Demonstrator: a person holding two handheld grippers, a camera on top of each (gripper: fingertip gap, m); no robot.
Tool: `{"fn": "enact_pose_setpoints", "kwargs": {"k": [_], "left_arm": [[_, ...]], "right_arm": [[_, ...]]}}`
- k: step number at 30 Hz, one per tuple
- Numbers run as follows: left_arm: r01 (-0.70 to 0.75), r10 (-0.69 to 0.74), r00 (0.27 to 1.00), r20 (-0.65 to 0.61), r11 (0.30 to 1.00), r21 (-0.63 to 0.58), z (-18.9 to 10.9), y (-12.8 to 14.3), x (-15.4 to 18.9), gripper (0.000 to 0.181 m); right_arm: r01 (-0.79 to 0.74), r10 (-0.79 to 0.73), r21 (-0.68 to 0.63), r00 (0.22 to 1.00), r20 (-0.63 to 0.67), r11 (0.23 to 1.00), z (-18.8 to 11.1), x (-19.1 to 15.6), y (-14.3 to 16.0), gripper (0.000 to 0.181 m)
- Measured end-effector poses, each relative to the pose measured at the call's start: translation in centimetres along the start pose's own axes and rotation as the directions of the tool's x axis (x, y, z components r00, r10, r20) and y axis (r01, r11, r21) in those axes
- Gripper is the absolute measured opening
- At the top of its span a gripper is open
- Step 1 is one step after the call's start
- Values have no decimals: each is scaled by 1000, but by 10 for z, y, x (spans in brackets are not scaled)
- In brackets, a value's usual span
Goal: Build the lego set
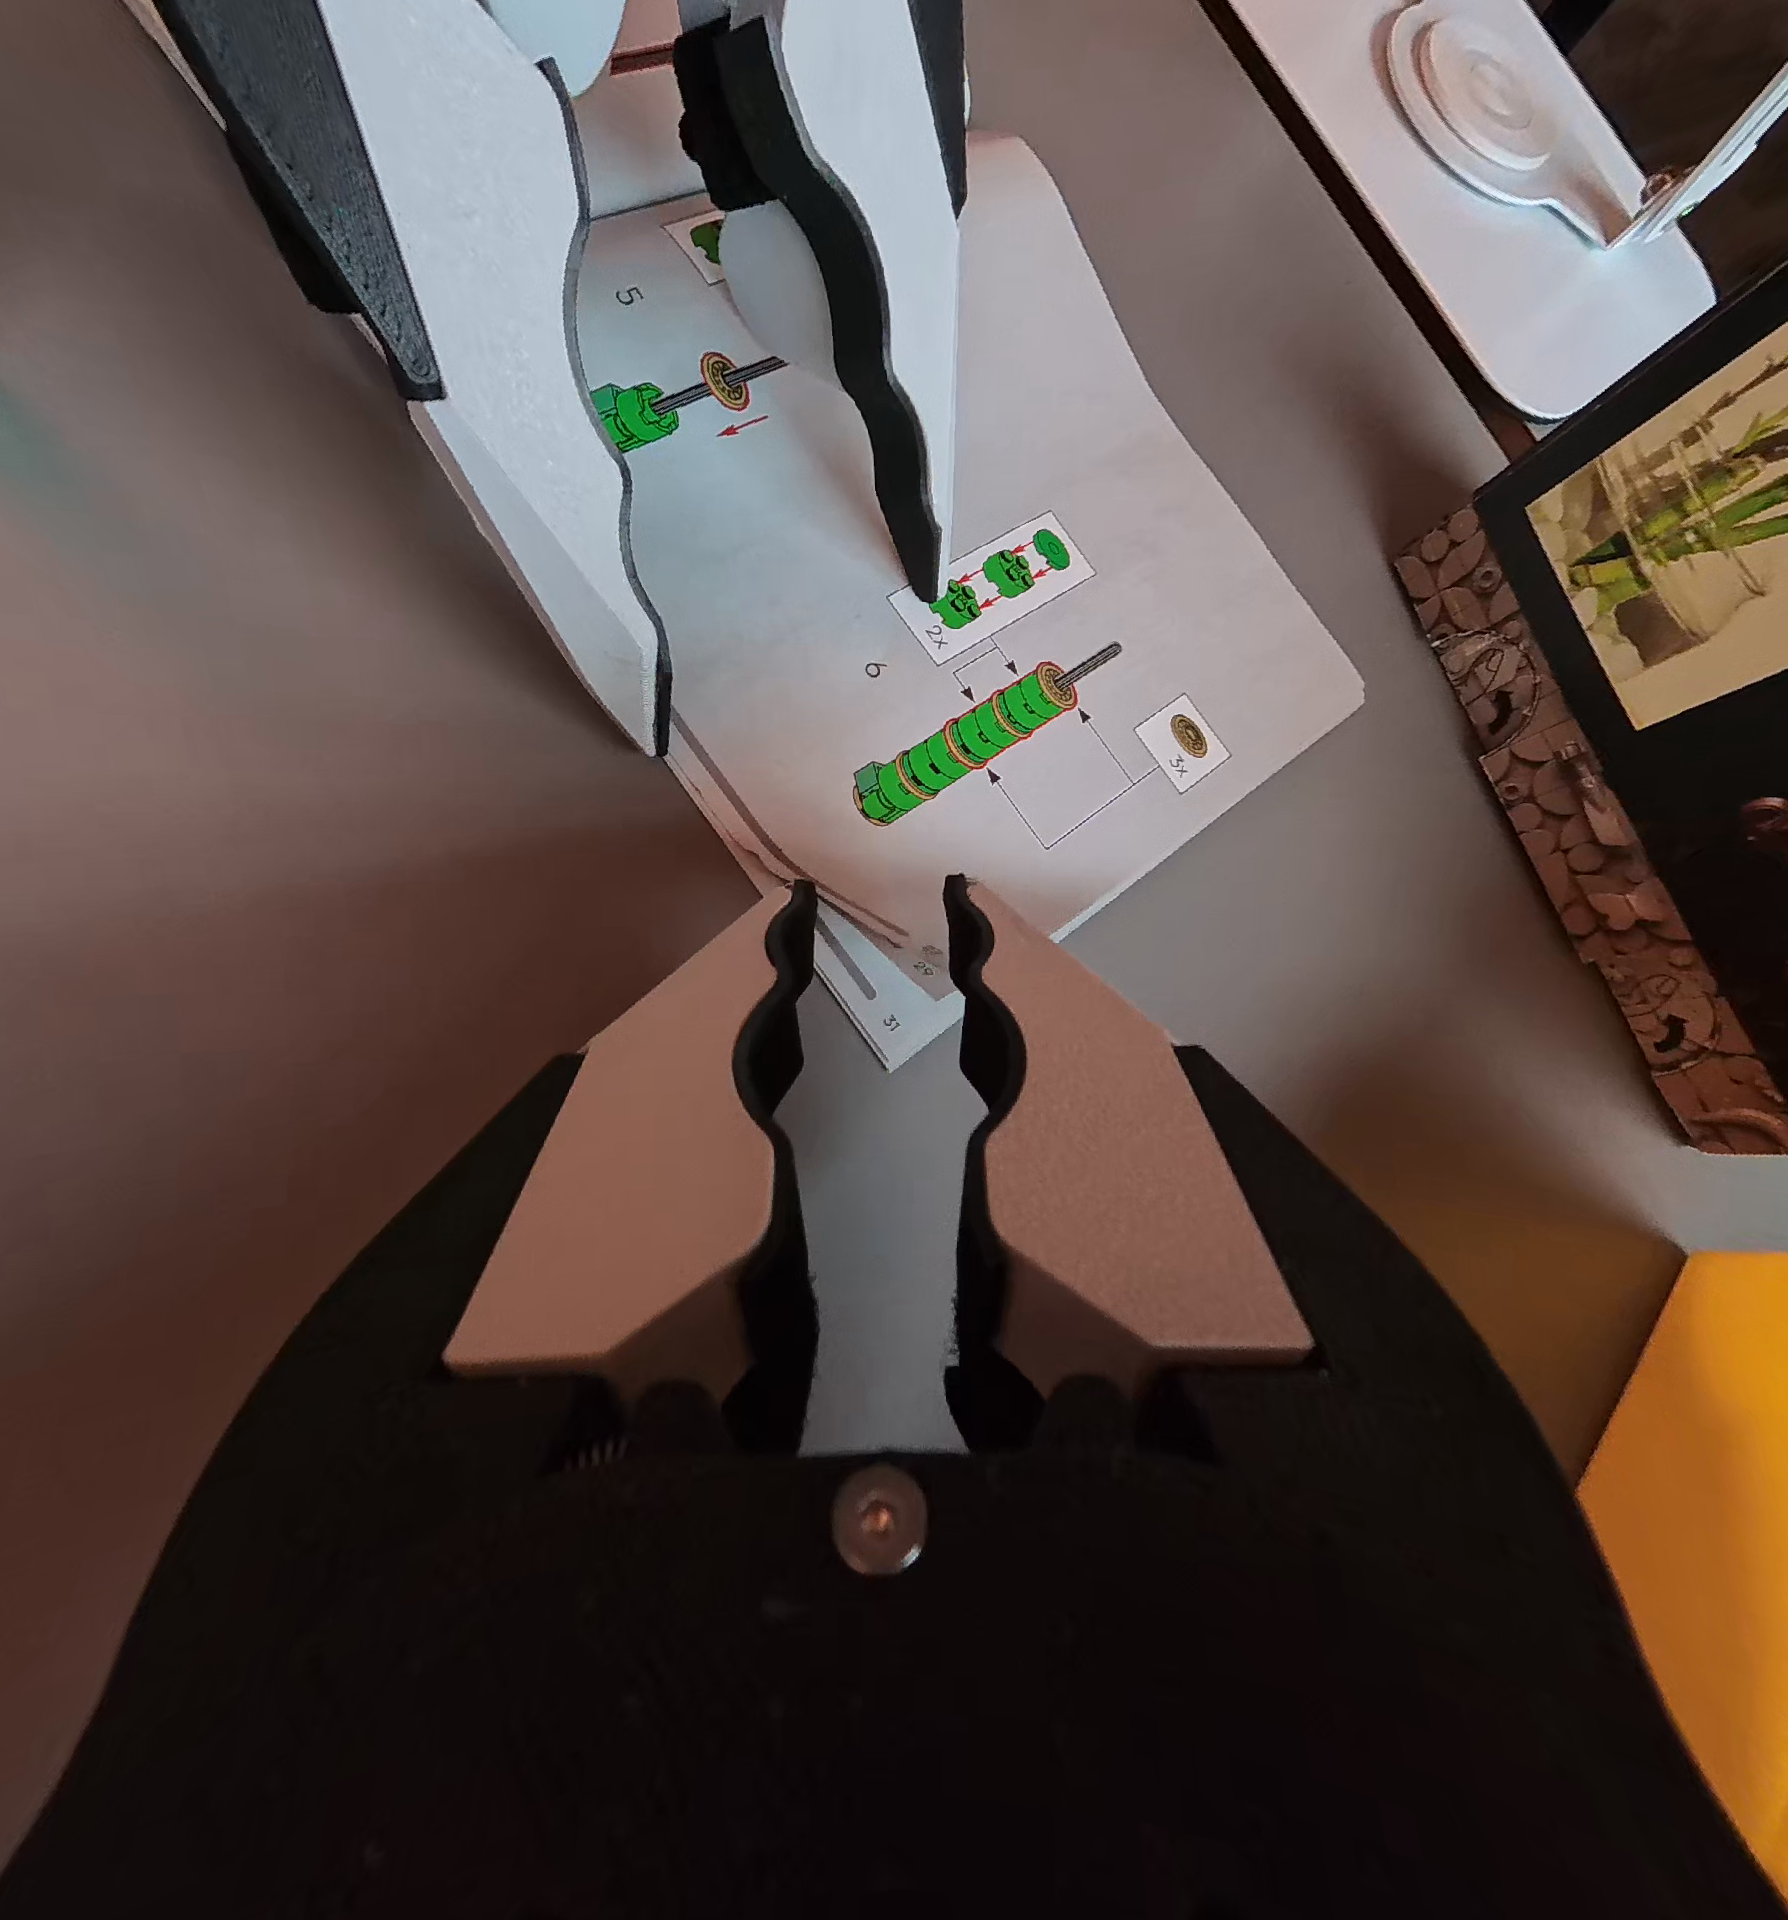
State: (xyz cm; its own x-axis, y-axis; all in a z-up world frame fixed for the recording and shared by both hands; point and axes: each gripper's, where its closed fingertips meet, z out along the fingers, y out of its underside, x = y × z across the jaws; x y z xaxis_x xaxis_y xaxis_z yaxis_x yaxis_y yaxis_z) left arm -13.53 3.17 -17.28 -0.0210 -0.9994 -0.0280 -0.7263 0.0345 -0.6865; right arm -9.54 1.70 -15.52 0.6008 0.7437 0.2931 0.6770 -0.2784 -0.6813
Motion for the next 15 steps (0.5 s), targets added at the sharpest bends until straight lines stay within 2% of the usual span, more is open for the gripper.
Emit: {"fn": "enact_pose_setpoints", "kwargs": {"k": [10, 11, 15], "left_arm": [[21, -21, 1000, -6, 1000, 12, -1, -1, -1, 70], [30, -30, 999, 18, 999, 13, -1, 0, -5, 60], [42, -42, 999, 13, 999, 24, -2, 0, -8, 55]], "right_arm": [[-10, 11, -7, 1000, 7, 1000, 0, 0, 2, 25], [-9, 9, -8, 1000, 7, 1000, 0, 0, 2, 25], [-7, 7, -6, 1000, 4, 1000, 0, 0, 2, 25]]}}
